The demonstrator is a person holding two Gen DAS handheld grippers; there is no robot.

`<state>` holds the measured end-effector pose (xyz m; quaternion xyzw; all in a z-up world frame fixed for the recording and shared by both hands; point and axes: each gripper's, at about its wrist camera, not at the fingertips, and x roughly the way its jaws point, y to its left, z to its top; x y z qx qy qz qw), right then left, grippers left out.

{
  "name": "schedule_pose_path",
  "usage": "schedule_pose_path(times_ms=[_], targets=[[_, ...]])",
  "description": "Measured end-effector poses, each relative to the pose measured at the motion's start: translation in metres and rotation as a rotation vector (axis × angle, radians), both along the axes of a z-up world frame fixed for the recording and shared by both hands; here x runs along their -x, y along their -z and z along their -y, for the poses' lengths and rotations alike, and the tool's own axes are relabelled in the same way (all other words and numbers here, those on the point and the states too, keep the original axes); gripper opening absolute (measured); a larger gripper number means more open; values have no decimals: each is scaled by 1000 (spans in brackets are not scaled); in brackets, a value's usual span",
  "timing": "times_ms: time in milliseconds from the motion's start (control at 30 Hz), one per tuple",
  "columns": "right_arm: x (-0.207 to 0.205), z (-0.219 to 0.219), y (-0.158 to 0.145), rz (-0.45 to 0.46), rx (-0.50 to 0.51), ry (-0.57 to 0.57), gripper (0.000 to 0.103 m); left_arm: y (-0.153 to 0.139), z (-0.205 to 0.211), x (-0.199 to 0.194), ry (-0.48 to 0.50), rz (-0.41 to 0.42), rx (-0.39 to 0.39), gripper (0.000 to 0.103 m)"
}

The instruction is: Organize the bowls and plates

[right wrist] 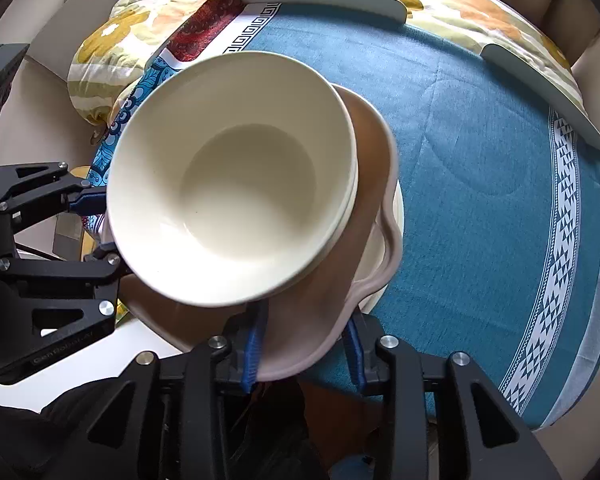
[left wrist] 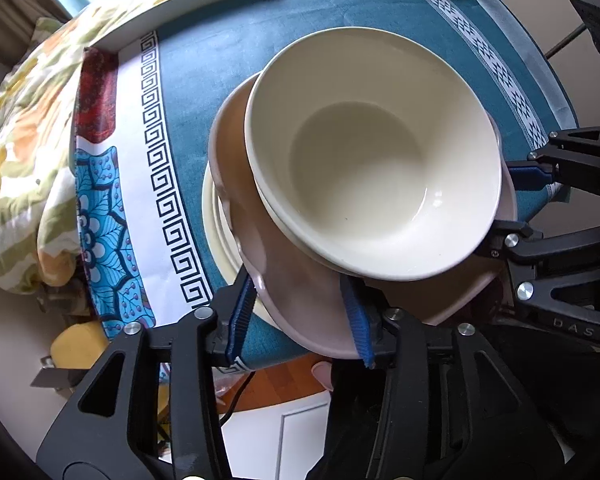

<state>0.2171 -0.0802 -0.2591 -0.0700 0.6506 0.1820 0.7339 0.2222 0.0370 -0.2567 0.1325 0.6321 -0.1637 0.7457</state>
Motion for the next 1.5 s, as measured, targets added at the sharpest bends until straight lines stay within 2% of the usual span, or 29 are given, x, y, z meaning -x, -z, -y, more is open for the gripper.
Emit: schedule_pose_path(times_ms=[100,367,567,667,800,967,1033,1100,1167,1300,1400,1500], targets=[[2,-1,-5,7,-10,-4,46,-5,3,3,10,11,0,51],[9,0,-15,30,-9,25,46,-15,-2,13,6,29,2,52],[22,8,-42,92,-41,86,46,-32,-9,26,0,63,21,52],[35,11,-58,137,-54,110,46,-50,-13,37,-8,109,48,52],[61,16,-93,238,-61,155,46,-90,-18,58,-56,211,86,52],[99,35,-160,440,-110,241,49,-162,-25,100,-156,430,153,53],[115,45,-182,517,-105,264,75,-190,-27,120,-200,518,187,66],[133,53,-204,590,-84,275,84,-215,-30,143,-246,618,209,90],[151,61,-222,651,-67,299,84,-237,-31,165,-278,713,221,102],[189,79,-247,765,-65,366,85,-264,-25,207,-330,851,208,103],[216,85,-258,851,-71,381,102,-270,-22,231,-349,883,221,103],[238,85,-264,924,-77,384,102,-271,-18,250,-360,908,238,103]])
